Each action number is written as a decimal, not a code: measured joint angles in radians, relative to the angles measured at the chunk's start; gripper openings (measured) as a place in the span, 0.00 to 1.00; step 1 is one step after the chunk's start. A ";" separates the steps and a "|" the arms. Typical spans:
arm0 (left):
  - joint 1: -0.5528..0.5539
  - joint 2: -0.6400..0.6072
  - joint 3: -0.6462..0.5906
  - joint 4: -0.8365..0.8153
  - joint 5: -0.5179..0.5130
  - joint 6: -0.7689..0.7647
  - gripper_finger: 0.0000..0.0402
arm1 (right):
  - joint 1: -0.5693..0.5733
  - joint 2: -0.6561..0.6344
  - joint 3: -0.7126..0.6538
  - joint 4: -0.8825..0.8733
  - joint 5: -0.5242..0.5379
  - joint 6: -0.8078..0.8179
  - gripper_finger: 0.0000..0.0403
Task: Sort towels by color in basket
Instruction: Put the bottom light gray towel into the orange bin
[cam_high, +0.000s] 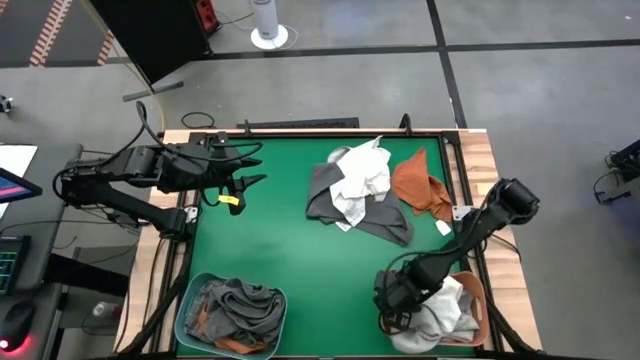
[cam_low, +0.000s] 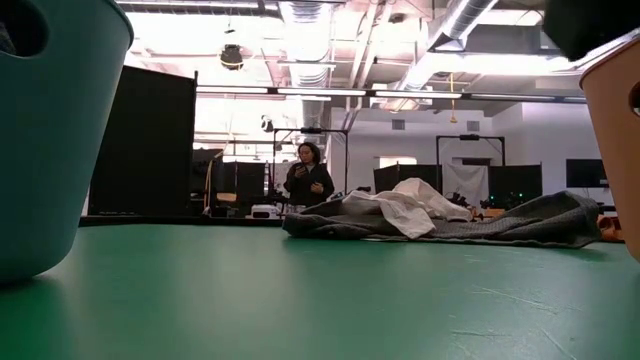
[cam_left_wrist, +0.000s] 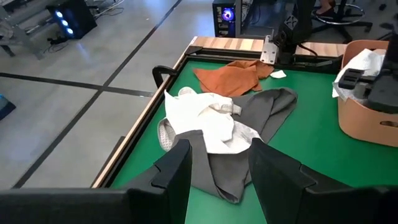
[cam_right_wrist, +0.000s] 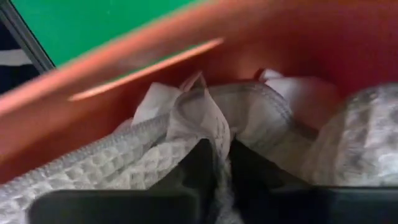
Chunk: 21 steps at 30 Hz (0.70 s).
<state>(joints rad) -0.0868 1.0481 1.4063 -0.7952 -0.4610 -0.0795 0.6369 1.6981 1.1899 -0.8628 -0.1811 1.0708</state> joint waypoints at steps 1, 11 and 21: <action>0.000 0.000 0.000 0.000 0.000 0.000 0.38 | -0.009 -0.008 0.000 0.000 -0.001 0.001 0.25; 0.000 0.000 0.000 0.000 0.000 0.005 0.38 | -0.119 -0.204 -0.001 -0.047 -0.121 0.021 0.73; 0.029 0.000 0.000 -0.001 0.000 0.008 0.38 | -0.079 -0.367 0.002 0.090 -0.139 0.103 0.83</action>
<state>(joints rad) -0.0582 1.0481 1.4063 -0.7958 -0.4610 -0.0715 0.5584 1.3313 1.1919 -0.7729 -0.3198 1.1736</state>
